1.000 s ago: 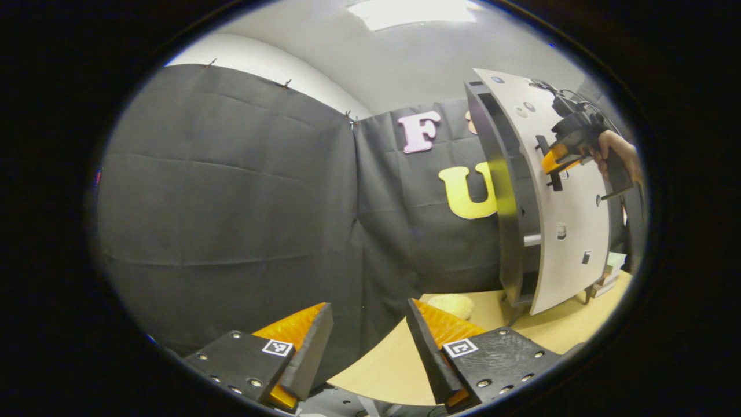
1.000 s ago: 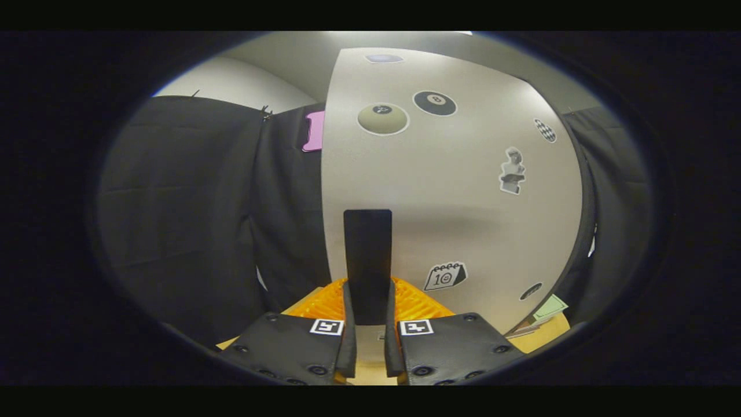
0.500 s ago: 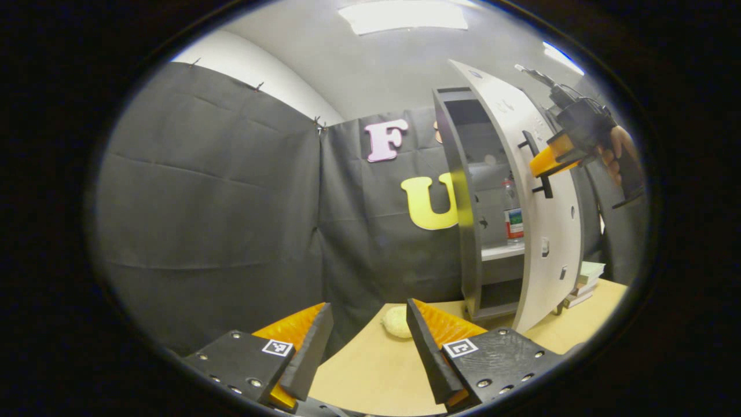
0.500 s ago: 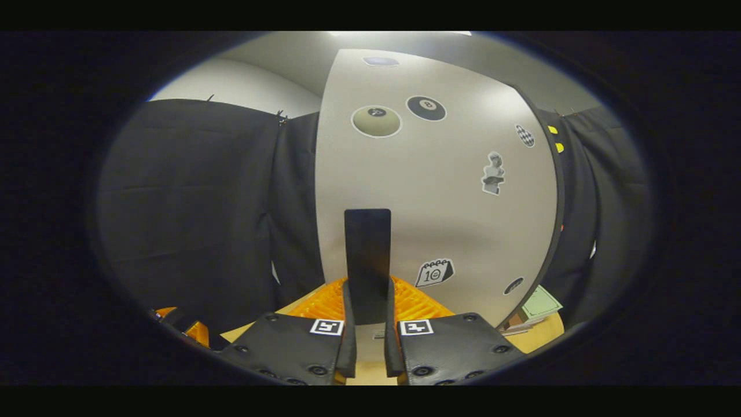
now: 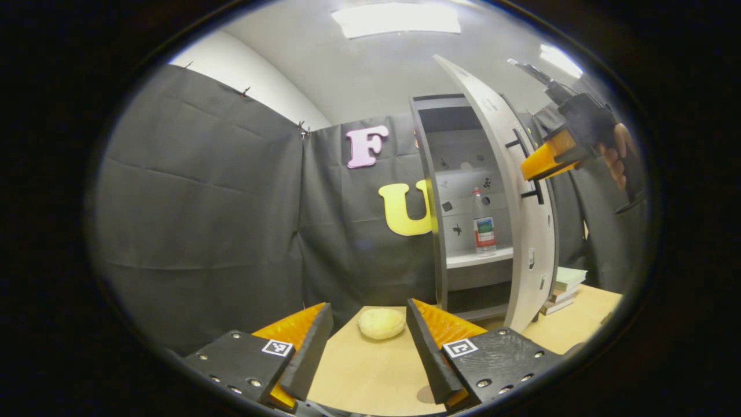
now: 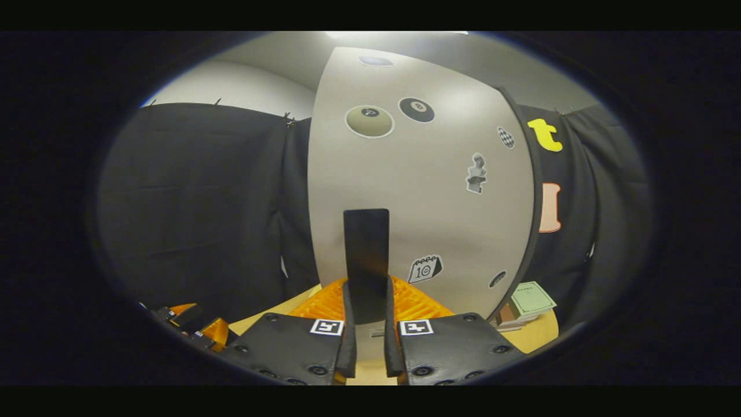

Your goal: Open the cabinet door with the right hand, grasp the bottle in the cabinet with the left hand and place it on the coaster, then close the cabinet door with the right hand.

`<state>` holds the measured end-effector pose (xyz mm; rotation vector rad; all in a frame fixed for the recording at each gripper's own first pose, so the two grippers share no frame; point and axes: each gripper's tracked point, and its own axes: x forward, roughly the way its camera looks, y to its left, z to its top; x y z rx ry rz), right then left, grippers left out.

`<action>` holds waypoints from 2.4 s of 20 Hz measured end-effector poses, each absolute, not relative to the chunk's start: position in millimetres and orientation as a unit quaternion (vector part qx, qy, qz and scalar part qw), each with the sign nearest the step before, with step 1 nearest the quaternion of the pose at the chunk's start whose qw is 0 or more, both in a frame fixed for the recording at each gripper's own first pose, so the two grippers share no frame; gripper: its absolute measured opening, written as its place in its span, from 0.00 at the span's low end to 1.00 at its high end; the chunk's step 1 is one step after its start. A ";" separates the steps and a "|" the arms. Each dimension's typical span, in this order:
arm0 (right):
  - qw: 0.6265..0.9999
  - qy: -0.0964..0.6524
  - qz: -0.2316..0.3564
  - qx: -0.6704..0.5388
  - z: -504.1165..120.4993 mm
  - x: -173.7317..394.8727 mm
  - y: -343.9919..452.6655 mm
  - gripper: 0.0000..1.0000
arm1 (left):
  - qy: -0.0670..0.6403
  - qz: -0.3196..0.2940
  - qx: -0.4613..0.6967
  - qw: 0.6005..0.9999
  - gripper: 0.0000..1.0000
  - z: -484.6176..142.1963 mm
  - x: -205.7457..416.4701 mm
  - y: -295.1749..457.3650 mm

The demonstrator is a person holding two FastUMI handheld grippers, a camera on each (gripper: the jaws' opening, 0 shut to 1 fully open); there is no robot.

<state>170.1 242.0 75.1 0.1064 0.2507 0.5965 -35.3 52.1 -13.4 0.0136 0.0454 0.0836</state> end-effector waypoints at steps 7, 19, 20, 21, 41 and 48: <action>0.944 0.120 0.303 0.058 70.9 168.5 224.9 0.20 | 0.020 0.025 0.007 0.999 0.76 -3.6 -37.6 15.5; 0.943 0.117 0.306 0.061 63.8 167.7 197.4 0.21 | 0.018 -0.017 0.000 1.000 0.76 5.5 -39.4 -54.9; 0.943 0.115 0.305 0.061 63.7 166.4 194.7 0.21 | 0.017 -0.019 0.001 1.000 0.78 7.1 -39.7 -58.5; 0.944 0.114 0.304 0.061 63.3 164.7 193.3 0.21 | 0.016 -0.021 0.001 1.000 0.78 8.6 -39.1 -62.0; 0.980 0.082 0.176 0.045 60.5 165.8 97.6 0.17 | -0.005 -0.073 0.009 0.997 0.76 44.3 -65.8 -158.9; 0.986 0.055 0.151 0.034 59.1 140.4 49.2 0.27 | -0.021 -0.087 0.024 0.996 0.76 74.5 -56.7 -195.7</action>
